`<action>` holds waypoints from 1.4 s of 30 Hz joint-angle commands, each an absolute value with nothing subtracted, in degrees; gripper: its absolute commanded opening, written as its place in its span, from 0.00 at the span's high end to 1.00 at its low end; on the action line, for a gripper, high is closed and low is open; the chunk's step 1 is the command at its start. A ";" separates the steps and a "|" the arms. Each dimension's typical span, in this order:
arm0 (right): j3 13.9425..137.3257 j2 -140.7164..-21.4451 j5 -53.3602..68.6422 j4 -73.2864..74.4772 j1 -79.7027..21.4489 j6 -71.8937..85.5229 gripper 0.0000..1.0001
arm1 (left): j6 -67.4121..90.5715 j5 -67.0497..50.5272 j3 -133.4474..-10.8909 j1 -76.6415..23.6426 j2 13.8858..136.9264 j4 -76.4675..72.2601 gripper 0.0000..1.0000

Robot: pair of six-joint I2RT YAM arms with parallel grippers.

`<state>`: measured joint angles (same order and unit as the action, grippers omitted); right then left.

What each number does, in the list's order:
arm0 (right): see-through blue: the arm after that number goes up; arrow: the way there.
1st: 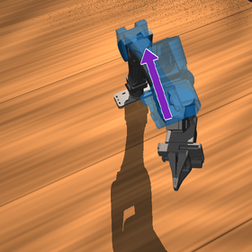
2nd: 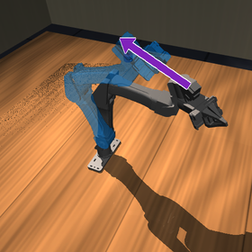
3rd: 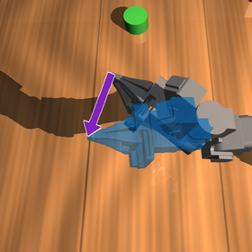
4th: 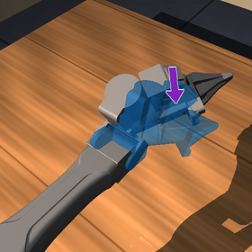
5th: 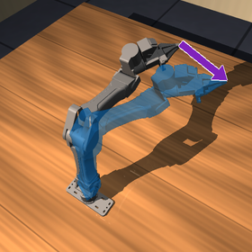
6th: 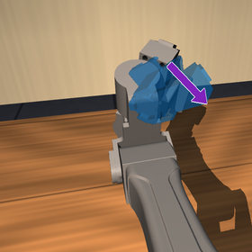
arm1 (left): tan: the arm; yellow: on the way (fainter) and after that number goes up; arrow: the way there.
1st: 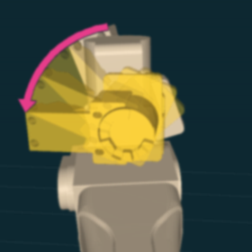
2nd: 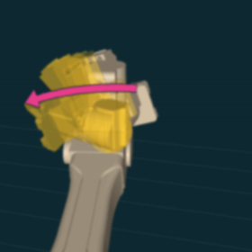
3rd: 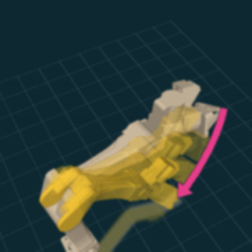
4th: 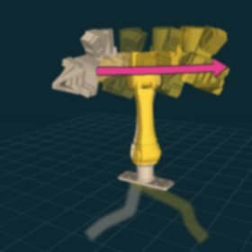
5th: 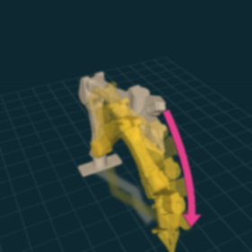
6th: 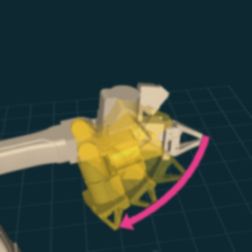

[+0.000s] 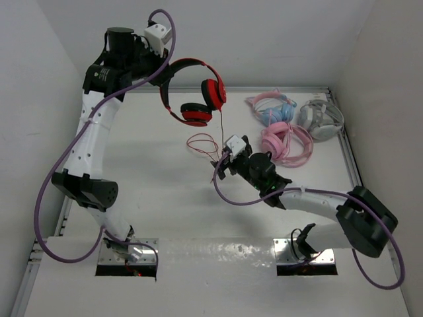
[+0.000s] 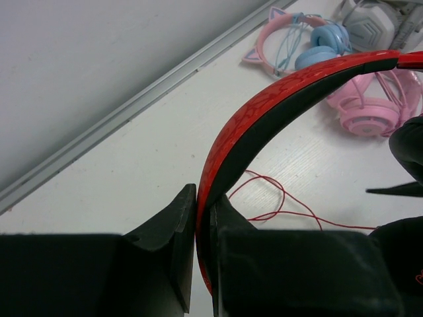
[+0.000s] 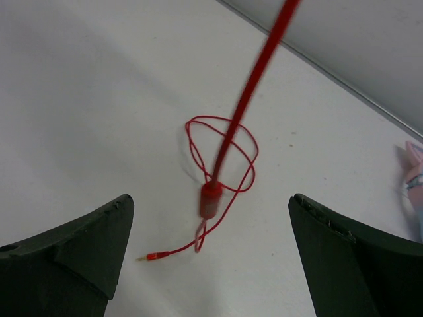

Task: Wrap the headphones

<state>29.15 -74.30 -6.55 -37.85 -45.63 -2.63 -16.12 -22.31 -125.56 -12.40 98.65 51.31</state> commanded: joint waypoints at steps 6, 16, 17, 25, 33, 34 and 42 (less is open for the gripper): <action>33.57 -83.66 -11.60 -51.24 -44.03 -1.15 0.35 | -12.13 -28.21 -127.00 -12.48 94.66 50.71 1.00; 28.38 -65.26 -20.64 -30.67 -45.25 -2.80 1.00 | -18.71 -9.96 -114.72 -11.87 94.30 41.07 1.00; 29.69 -63.13 -23.35 -26.58 -46.05 -5.25 1.00 | -20.20 -5.32 -111.04 -12.13 94.92 39.22 1.00; 52.72 -61.87 -31.20 -5.35 -49.04 -19.04 1.00 | -31.20 -3.43 -100.29 -18.53 97.47 36.47 1.00; 70.74 -74.87 -24.10 -4.06 -43.26 -19.18 1.00 | -33.05 -12.56 -98.00 -23.90 94.84 44.20 1.00; 71.80 -75.84 -22.78 -3.43 -42.11 -18.20 1.00 | -33.05 -15.18 -98.43 -24.17 94.22 46.21 1.00; 73.21 -81.55 -16.26 -5.10 -36.22 -11.87 1.00 | -33.75 -25.66 -100.98 -24.96 93.52 52.64 1.00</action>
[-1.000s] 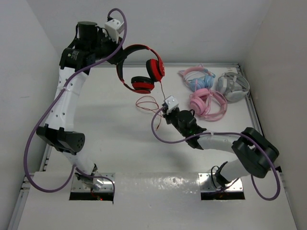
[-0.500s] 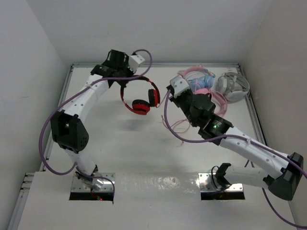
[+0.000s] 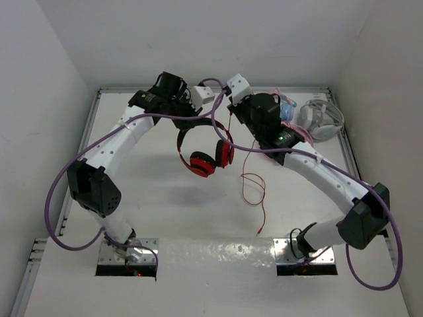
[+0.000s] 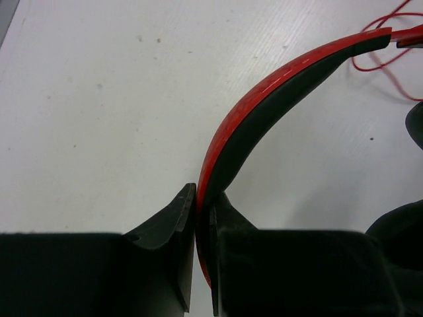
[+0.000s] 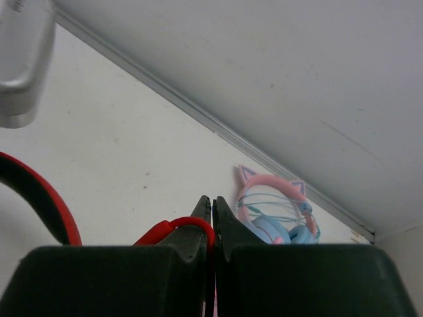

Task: Wrap the headphones

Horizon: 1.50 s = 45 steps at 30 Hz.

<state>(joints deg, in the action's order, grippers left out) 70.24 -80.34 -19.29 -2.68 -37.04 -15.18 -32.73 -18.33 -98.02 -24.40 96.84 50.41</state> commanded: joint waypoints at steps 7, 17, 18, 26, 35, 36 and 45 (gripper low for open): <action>76.03 -87.09 -11.88 -3.87 -31.03 -5.63 1.00 | -35.50 -31.98 -104.06 -25.49 92.81 56.94 1.00; 72.97 -90.71 1.49 -3.94 -28.83 -2.64 0.84 | -34.20 -40.60 -109.42 -25.31 93.34 60.38 1.00; 71.73 -90.36 2.89 -5.00 -28.74 -2.20 0.77 | -33.49 -40.69 -110.03 -25.23 93.43 60.38 1.00; 62.41 -86.57 10.98 -12.22 -24.09 3.51 0.24 | -27.34 -41.57 -111.35 -22.59 93.34 59.50 1.00; 52.66 -86.92 19.69 -18.44 -23.91 5.09 0.22 | -21.18 -30.88 -121.10 -16.96 93.25 57.31 1.00; 50.38 -87.53 19.77 -21.33 -23.99 6.05 0.22 | -21.01 -29.72 -121.81 -16.96 93.25 57.30 1.00; 42.71 -93.85 20.40 -34.54 -25.31 16.43 0.23 | -18.81 -28.30 -129.54 -16.96 93.43 57.66 1.00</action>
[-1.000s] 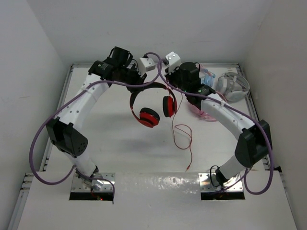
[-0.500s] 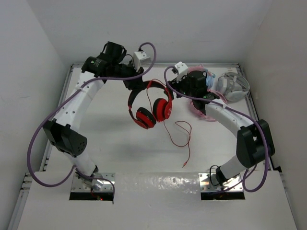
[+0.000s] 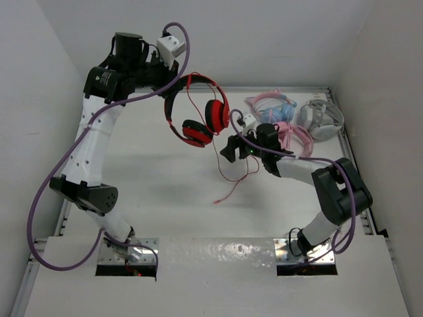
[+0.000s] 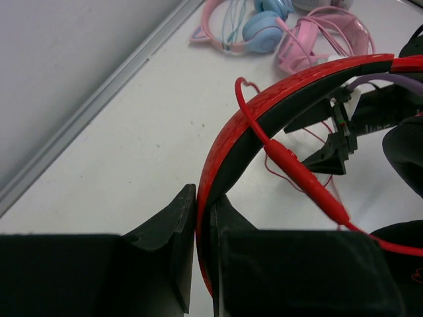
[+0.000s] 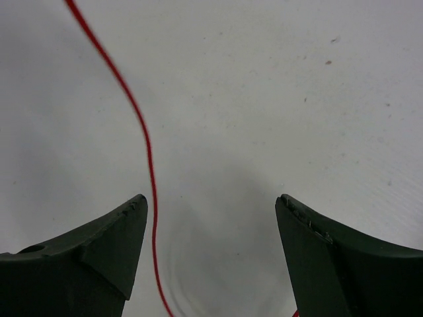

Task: Wrap the headphones

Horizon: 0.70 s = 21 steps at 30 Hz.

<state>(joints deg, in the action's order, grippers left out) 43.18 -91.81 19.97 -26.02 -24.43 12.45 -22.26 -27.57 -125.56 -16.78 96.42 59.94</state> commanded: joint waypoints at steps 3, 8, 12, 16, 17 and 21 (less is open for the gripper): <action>43.15 -96.41 21.00 -36.29 -25.66 18.53 0.24 | -18.54 -28.48 -129.46 -16.96 93.52 57.83 1.00; 43.77 -100.63 23.03 -40.16 -28.55 20.83 0.23 | -18.54 -27.60 -129.02 -16.96 93.87 57.57 1.00; 44.82 -102.13 21.63 -42.01 -30.76 22.06 0.23 | -18.72 -27.33 -128.58 -16.96 94.22 57.30 1.00; 47.46 -104.67 10.66 -42.45 -32.25 24.43 0.23 | -18.55 -28.30 -128.58 -17.05 94.40 57.22 1.00; 47.81 -105.03 8.37 -42.36 -32.17 26.43 0.23 | -18.54 -28.30 -128.76 -17.05 94.22 57.13 1.00; 50.62 -107.04 -1.57 -39.04 -32.26 28.82 0.24 | -18.72 -28.21 -130.60 -17.23 94.13 57.65 1.00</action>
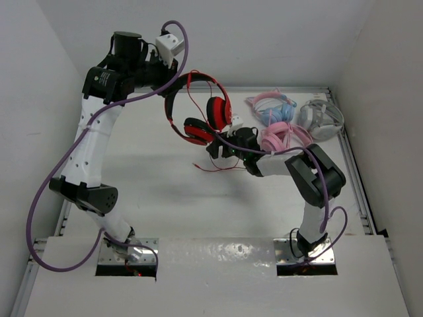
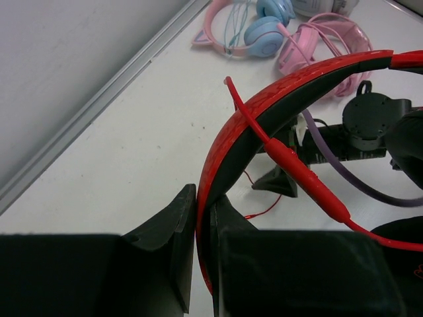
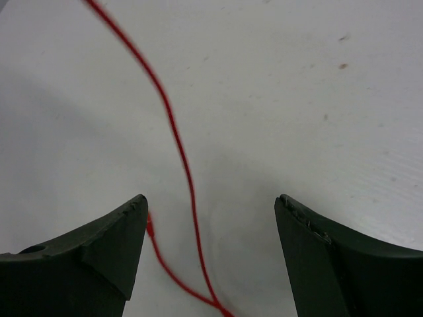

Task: Wrap the headphones

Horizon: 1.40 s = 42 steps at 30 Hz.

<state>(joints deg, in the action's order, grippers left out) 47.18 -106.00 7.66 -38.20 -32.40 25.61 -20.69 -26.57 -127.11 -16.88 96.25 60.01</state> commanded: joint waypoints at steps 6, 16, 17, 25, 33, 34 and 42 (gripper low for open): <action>56.95 -113.63 2.80 -41.12 -32.52 34.34 0.27 | -18.55 -30.23 -131.13 -17.31 94.22 58.45 1.00; 51.09 -115.24 -5.70 -55.72 -31.91 43.68 1.00 | -20.47 -28.66 -130.08 -17.58 93.60 59.76 1.00; 49.41 -112.01 -6.93 -56.51 -31.38 42.99 1.00 | -21.00 -27.52 -129.03 -17.58 93.43 60.03 1.00; 42.27 -96.07 -16.17 -46.70 -20.85 38.07 1.00 | -25.75 -23.37 -121.99 -17.58 92.73 61.17 1.00; 46.66 -95.09 -15.66 -39.12 -14.60 38.93 1.00 | -27.42 -27.68 -122.17 -17.49 92.55 64.07 1.00; 47.45 -95.53 -14.60 -37.81 -13.63 38.67 1.00 | -27.77 -28.03 -121.99 -17.49 92.55 64.33 1.00; 52.48 -97.21 -11.45 -29.53 -4.86 41.91 1.00 | -30.84 -28.65 -120.94 -17.58 92.11 67.23 1.00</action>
<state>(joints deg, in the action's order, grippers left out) 50.89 -97.82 -14.04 -31.66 -10.39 38.52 -29.87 -26.41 -120.81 -17.26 95.22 67.24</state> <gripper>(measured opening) 0.005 0.084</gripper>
